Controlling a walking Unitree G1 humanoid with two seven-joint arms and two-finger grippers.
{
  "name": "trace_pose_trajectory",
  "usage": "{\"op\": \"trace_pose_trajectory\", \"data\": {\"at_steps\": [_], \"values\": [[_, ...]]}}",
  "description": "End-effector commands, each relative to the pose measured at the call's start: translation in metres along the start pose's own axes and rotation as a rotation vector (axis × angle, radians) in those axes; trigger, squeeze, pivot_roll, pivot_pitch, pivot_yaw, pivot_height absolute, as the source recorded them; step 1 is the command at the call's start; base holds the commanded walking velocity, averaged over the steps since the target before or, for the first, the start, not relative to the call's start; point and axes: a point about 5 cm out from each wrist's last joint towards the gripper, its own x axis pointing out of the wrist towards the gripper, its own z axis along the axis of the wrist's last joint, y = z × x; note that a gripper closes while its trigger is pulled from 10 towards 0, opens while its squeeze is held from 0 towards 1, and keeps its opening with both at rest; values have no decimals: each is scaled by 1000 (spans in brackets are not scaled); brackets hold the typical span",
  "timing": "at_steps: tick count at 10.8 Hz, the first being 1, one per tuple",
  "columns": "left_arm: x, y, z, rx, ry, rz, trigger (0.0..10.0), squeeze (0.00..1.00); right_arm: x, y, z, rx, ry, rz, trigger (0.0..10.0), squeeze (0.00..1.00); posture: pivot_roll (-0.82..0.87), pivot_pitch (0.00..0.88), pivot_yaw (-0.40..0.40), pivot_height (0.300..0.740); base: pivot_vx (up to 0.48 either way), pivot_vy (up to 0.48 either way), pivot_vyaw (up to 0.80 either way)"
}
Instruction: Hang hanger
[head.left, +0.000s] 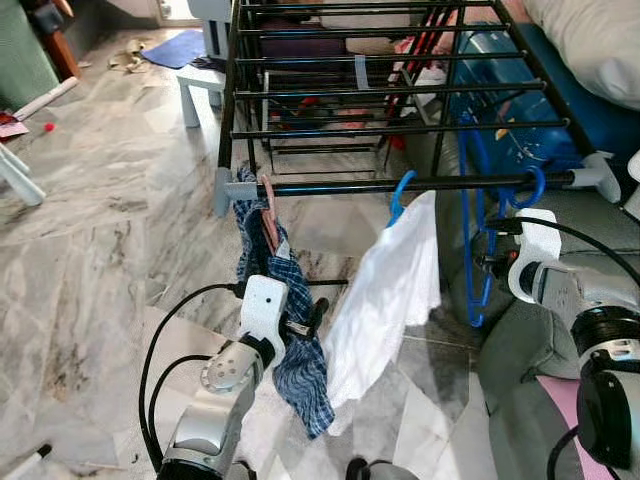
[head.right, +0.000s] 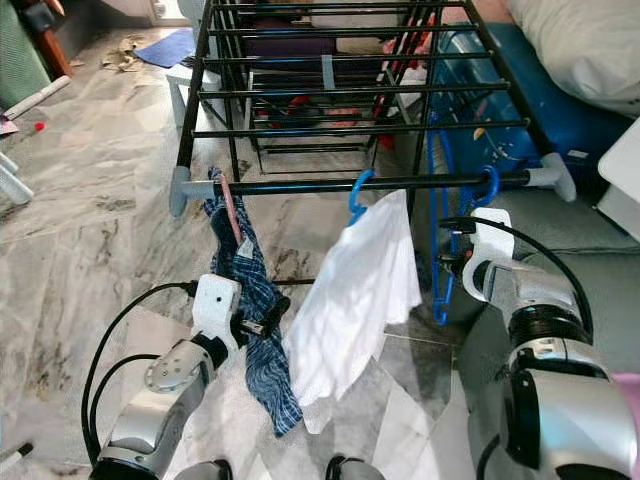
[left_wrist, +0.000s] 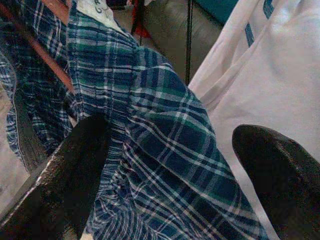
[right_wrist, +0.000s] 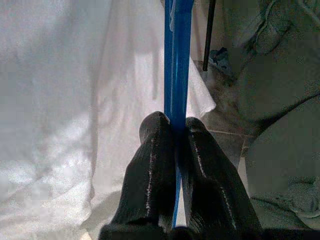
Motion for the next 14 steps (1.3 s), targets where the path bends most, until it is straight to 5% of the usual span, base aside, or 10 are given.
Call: {"op": "trace_pose_trajectory", "data": {"at_steps": [1,2,3,8,11,14], "values": [[-3,-1,-2,8,16,5,10000,0,1,-6,-15,9,59,-24,10000,0,-42,136,-20,740,0,0,0],[-3,-1,-3,9,22,2,10000,0,2,-7,-16,11,59,-25,10000,0,-36,140,-22,740,0,0,0],[-3,-1,-3,11,24,-2,10000,0,2,-8,-17,24,45,-25,10000,1000,-36,140,-22,740,0,0,0],[-4,-1,-3,15,19,19,10000,0,-5,-5,10,-85,-214,-84,10000,1000,-42,149,-27,740,0,0,0],[-6,-3,-7,12,36,17,10000,0,-9,-1,-10,-200,-240,-120,10000,1000,-52,162,-32,740,0,0,0],[-8,0,6,22,-18,48,10000,0,-21,11,-41,-131,-308,-200,10000,1000,-48,184,-39,740,0,0,0]]}}
